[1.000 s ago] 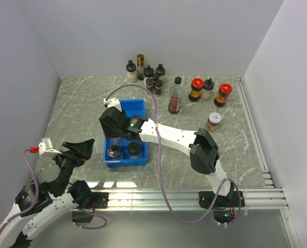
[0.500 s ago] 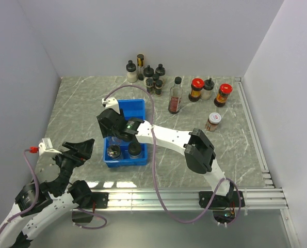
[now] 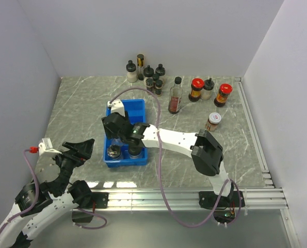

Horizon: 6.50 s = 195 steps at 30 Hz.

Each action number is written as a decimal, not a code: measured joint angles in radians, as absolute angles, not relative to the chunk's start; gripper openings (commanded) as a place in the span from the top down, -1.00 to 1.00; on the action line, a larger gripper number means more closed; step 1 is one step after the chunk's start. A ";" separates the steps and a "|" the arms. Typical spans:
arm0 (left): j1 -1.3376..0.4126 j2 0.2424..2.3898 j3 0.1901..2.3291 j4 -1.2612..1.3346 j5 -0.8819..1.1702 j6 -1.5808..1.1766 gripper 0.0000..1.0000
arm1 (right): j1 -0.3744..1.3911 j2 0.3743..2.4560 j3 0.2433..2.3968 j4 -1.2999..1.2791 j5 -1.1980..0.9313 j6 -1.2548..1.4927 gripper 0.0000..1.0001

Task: Organize the condiment bottles
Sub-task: Place the bottle in the storage box, then pick up the bottle from the center of the board.

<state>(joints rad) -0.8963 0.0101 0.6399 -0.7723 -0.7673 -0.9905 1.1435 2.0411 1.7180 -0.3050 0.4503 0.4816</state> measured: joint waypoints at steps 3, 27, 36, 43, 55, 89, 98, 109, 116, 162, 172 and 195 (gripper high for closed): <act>-0.896 0.010 0.640 -0.772 -0.767 -0.991 -0.73 | 1.155 2.006 1.667 -0.279 0.471 0.467 1.00; -0.896 0.010 0.640 -0.773 -0.768 -0.991 -0.73 | 1.180 1.990 1.603 -0.163 0.571 0.391 1.00; -0.896 0.010 0.640 -0.776 -0.768 -0.992 -0.73 | 1.177 2.004 1.603 -0.128 0.590 0.383 1.00; -0.896 0.010 0.640 -0.776 -0.768 -0.993 -0.73 | 1.173 2.035 1.604 -0.099 0.590 0.380 1.00; -0.896 0.010 0.640 -0.776 -0.769 -0.993 -0.73 | 1.172 2.057 1.568 -0.064 0.574 0.407 1.00; -0.896 0.010 0.640 -0.776 -0.776 -0.993 -0.74 | 1.163 2.081 1.773 -0.257 0.442 0.487 -0.73; -0.896 0.010 0.640 -0.777 -0.776 -0.993 -0.74 | 1.150 2.045 1.744 -0.318 0.480 0.490 -0.75; -0.896 0.010 0.640 -0.776 -0.781 -0.991 -0.74 | 0.974 1.477 1.448 -0.283 0.577 0.448 -0.74; -0.896 0.010 0.640 -0.776 -0.783 -0.990 -0.75 | 0.770 1.217 1.245 -0.278 0.607 0.457 -0.73; -0.896 0.028 0.610 -0.752 -0.765 -0.993 -0.82 | 0.067 2.234 2.177 -0.861 0.299 0.925 -0.99; -0.896 0.028 0.610 -0.752 -0.766 -0.992 -0.85 | 0.066 2.295 2.228 -0.853 0.302 1.015 -0.99; -0.896 0.028 0.609 -0.747 -0.784 -0.992 -0.89 | 0.035 2.381 2.280 -0.868 0.329 1.077 -0.99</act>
